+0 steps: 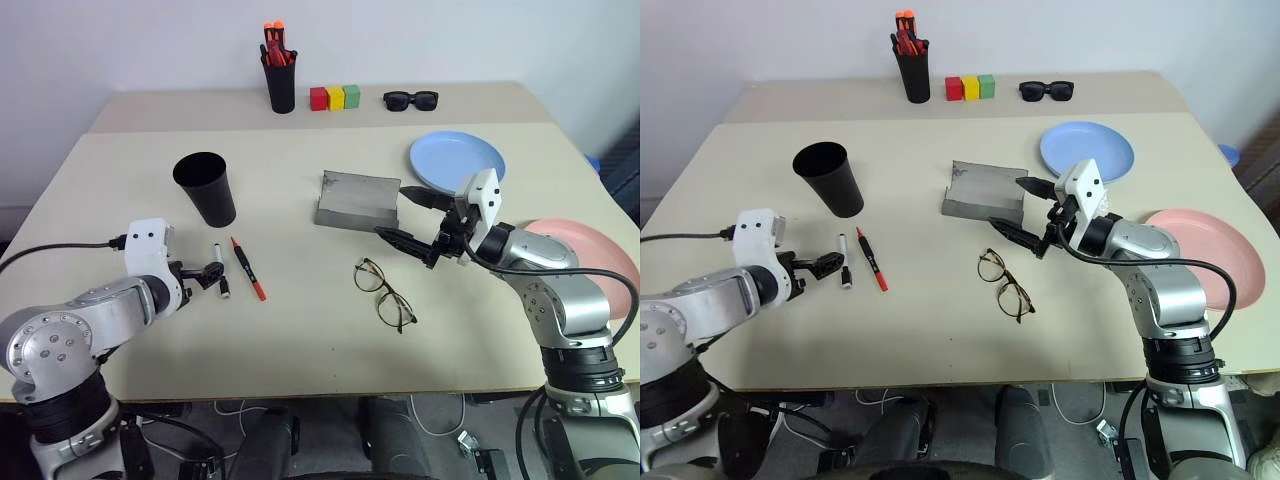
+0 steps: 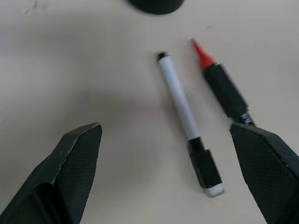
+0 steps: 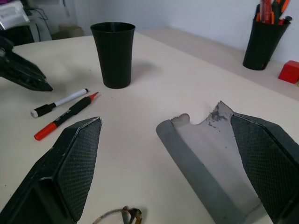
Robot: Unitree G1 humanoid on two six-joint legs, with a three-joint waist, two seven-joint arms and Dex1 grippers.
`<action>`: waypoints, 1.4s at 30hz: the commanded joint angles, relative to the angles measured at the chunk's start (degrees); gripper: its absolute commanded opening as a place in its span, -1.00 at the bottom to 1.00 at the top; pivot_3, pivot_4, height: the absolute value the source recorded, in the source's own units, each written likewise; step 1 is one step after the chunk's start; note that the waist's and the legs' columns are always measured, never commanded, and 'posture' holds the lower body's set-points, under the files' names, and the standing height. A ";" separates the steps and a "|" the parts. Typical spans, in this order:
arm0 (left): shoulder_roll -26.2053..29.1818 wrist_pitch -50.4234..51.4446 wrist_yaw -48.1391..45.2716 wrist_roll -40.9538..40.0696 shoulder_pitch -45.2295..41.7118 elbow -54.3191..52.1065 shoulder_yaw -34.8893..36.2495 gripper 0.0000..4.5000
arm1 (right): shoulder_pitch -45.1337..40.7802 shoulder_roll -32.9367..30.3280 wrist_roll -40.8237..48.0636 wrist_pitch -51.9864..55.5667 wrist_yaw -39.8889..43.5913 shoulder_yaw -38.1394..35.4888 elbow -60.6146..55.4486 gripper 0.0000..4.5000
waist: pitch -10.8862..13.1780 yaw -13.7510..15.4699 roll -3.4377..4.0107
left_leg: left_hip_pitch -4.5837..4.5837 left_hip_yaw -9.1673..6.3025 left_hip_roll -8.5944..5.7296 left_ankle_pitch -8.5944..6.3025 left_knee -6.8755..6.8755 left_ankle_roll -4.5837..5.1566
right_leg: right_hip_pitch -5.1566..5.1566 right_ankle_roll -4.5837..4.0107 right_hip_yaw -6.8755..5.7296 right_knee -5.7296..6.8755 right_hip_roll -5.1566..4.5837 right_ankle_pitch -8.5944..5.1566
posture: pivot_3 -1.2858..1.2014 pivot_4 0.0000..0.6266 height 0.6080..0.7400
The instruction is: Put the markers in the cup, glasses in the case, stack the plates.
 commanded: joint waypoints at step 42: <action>27.69 -43.75 -14.00 5.40 -2.68 -8.63 -24.17 -0.99 | 6.15 -5.45 19.49 5.68 10.85 -10.07 -6.60 1.00 | 0.00 0.08 0.01 | -0.02 0.29 0.01 -0.03 -0.04 0.05 | 0.07 -0.25 0.13 -0.24 0.00 -0.08 | 0.03 -0.52 1.00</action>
